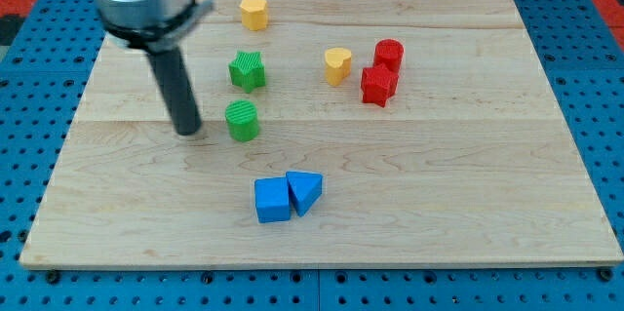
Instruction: Move the yellow hexagon near the green star
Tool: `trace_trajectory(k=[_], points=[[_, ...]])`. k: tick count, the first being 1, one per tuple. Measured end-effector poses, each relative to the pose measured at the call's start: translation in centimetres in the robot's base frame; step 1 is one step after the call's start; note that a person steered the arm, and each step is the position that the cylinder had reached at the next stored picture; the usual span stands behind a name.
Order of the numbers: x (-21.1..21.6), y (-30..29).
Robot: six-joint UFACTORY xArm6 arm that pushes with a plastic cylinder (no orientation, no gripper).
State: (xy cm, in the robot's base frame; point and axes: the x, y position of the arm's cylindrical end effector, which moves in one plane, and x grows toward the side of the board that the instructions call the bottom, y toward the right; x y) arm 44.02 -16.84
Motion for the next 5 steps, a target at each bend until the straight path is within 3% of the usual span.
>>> trace_trajectory(k=[2, 3, 4, 5], points=[[-17.6, -1.1], [-23.5, 0.0], [-21.7, 4.1], [-16.5, 9.8]])
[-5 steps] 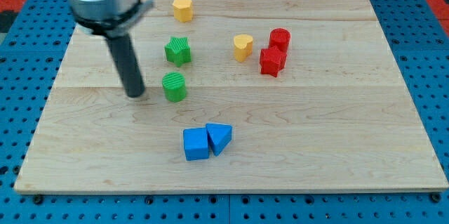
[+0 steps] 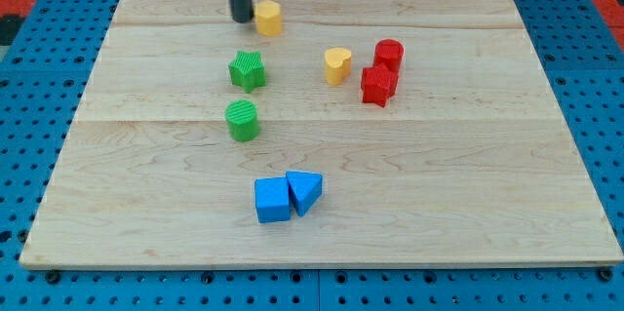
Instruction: Move the yellow hexagon near the green star
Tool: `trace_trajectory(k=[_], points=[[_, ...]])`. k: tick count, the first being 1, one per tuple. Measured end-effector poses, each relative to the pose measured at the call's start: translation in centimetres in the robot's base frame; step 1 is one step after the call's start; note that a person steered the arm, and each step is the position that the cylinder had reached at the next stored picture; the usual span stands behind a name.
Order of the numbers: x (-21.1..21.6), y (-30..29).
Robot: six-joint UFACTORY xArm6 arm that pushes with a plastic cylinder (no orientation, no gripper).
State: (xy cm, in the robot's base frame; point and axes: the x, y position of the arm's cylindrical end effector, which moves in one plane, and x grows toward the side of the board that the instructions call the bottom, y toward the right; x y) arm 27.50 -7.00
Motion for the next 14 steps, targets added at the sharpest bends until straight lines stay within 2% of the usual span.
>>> trace_trajectory(k=[1, 3, 4, 5, 7, 8, 9, 11, 14], points=[[-2.4, 1.0], [-4.2, 3.6], [-4.4, 6.1], [-2.3, 11.3], [-4.4, 7.2], [-3.2, 6.0], [-4.5, 9.2], [-1.0, 8.2], [-1.0, 3.6]])
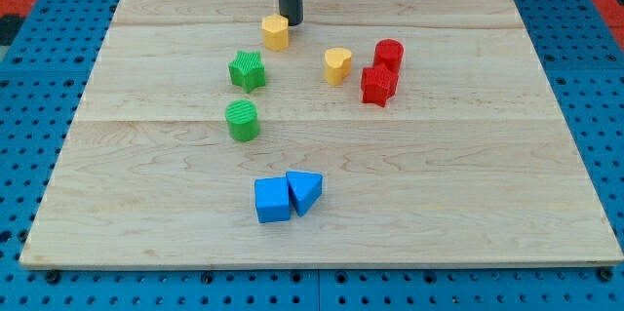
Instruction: Move the yellow hexagon near the green star
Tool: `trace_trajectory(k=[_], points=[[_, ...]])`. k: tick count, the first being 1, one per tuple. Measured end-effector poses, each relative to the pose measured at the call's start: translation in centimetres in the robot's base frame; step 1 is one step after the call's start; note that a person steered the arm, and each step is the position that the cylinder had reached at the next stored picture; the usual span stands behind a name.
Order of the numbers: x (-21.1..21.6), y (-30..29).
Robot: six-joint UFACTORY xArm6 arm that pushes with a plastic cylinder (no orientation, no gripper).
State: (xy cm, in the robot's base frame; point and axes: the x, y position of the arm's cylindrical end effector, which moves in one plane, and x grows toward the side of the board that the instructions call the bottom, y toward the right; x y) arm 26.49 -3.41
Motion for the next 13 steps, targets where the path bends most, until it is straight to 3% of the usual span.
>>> trace_trajectory(k=[5, 7, 10, 11, 12, 13], points=[[0.0, -2.3], [1.8, 1.1], [2.1, 0.6], [2.6, -2.0], [4.5, 0.6], [4.8, -1.7]])
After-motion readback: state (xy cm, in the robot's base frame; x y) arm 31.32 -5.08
